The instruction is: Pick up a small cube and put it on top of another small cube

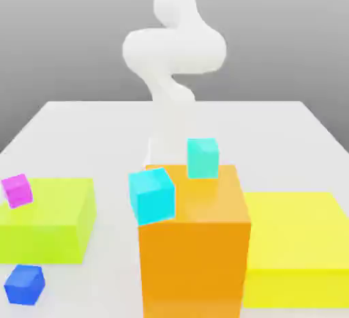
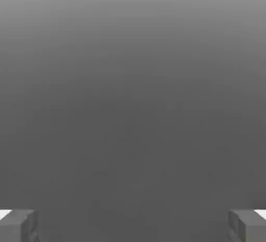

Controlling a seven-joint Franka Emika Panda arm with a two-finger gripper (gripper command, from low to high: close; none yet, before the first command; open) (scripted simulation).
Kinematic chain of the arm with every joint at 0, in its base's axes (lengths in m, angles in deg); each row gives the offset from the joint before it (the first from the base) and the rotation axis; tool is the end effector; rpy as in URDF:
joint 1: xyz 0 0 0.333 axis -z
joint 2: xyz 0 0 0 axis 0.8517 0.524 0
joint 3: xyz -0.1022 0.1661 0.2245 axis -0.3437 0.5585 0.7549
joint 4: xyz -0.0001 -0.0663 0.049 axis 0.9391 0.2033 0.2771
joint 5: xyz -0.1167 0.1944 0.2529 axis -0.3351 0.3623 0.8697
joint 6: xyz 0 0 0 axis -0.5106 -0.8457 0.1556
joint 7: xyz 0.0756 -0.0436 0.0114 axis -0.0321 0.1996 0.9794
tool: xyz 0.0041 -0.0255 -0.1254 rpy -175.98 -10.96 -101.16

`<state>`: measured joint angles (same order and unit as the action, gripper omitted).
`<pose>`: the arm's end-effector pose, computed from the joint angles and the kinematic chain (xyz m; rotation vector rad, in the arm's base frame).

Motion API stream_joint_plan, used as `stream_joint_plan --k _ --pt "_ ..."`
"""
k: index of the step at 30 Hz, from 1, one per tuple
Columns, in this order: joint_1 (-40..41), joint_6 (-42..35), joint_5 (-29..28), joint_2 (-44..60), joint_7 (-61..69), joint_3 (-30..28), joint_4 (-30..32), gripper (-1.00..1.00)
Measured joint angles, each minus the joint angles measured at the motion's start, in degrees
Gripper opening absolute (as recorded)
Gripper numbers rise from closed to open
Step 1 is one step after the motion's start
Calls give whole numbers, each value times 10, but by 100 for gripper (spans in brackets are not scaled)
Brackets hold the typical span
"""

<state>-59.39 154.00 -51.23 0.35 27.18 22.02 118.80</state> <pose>0.3510 -0.0178 0.6510 -2.4693 1.0380 -0.9320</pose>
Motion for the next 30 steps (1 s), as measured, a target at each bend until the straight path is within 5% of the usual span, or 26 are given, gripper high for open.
stream_joint_plan --k 15,30 --pt "-23 85 118 315 196 -155 5 0" --pt "66 183 171 609 344 -199 13 0"
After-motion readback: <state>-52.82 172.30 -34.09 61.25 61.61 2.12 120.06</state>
